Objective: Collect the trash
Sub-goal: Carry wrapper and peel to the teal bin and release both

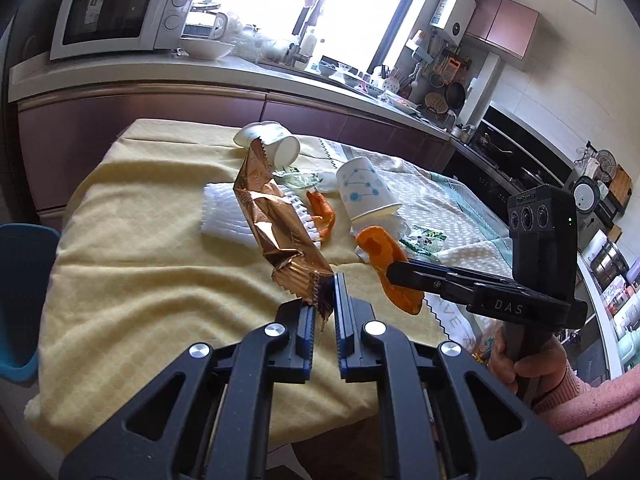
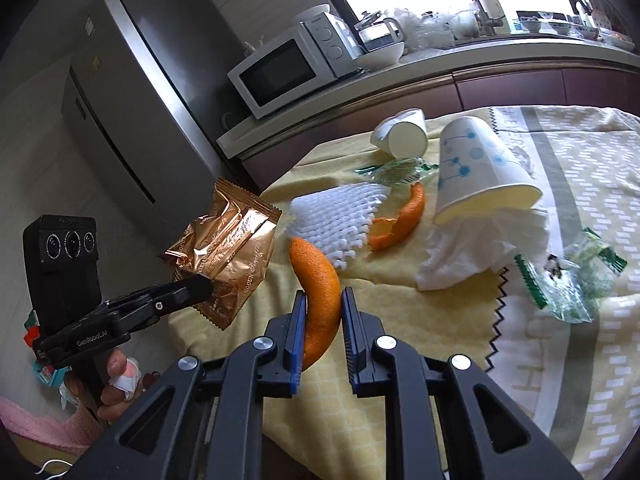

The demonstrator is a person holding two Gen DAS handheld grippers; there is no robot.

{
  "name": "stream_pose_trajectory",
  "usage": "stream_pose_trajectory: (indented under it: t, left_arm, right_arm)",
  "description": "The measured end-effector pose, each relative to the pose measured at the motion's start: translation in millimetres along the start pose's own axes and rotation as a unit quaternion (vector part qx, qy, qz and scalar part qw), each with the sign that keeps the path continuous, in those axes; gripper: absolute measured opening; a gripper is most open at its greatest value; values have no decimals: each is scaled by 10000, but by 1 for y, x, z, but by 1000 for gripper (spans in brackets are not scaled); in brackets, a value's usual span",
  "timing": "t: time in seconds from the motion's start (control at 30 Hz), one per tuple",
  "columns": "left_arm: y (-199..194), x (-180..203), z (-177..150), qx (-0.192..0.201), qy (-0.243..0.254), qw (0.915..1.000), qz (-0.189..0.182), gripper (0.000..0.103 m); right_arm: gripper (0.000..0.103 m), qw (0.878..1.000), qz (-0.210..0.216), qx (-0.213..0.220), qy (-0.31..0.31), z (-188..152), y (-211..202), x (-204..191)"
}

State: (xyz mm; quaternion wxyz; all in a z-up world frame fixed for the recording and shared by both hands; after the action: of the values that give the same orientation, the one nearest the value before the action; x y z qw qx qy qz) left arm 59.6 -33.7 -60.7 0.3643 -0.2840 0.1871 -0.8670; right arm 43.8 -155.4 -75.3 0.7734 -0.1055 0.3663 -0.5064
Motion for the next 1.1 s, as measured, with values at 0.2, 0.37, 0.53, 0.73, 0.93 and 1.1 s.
stream_pose_trajectory:
  t: [0.2, 0.37, 0.53, 0.73, 0.93, 1.1]
  left_arm:
    - [-33, -27, 0, 216, -103, 9988, 438, 9]
    - [-56, -56, -1, 344, -319, 9959, 774, 9]
    - [-85, -90, -4, 492, -592, 9901, 1177, 9]
    - [-115, -134, -10, 614, -882, 9803, 1660, 9]
    - [-135, -174, -14, 656, -1093, 9700, 2070, 9]
    - [-140, -202, -14, 618, -1237, 9629, 2317, 9]
  right_arm:
    - [16, 9987, 360, -180, -326, 7, 27, -34]
    - [16, 9955, 595, -388, -626, 11, 53, -62]
    - [16, 9909, 844, -518, -912, 16, 76, -90]
    - [16, 9847, 1145, -720, -1096, 23, 106, -124]
    - [16, 9774, 1433, -949, -1234, 27, 136, -157]
    - [16, 9730, 1574, -1155, -1233, 28, 164, -176]
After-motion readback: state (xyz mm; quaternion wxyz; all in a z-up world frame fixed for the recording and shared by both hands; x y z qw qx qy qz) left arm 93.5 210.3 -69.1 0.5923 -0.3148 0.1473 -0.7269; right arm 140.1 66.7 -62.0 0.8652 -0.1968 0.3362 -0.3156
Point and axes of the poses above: each gripper's, at about its wrist camera, not at the fingertips, and y roughly the way its jaws point, x to its right, z to its top, the point moved 6 cm from there along y, roughly the way its jaws point, and after that the axes turned 2 degrees about x, right-handed, at the moved point
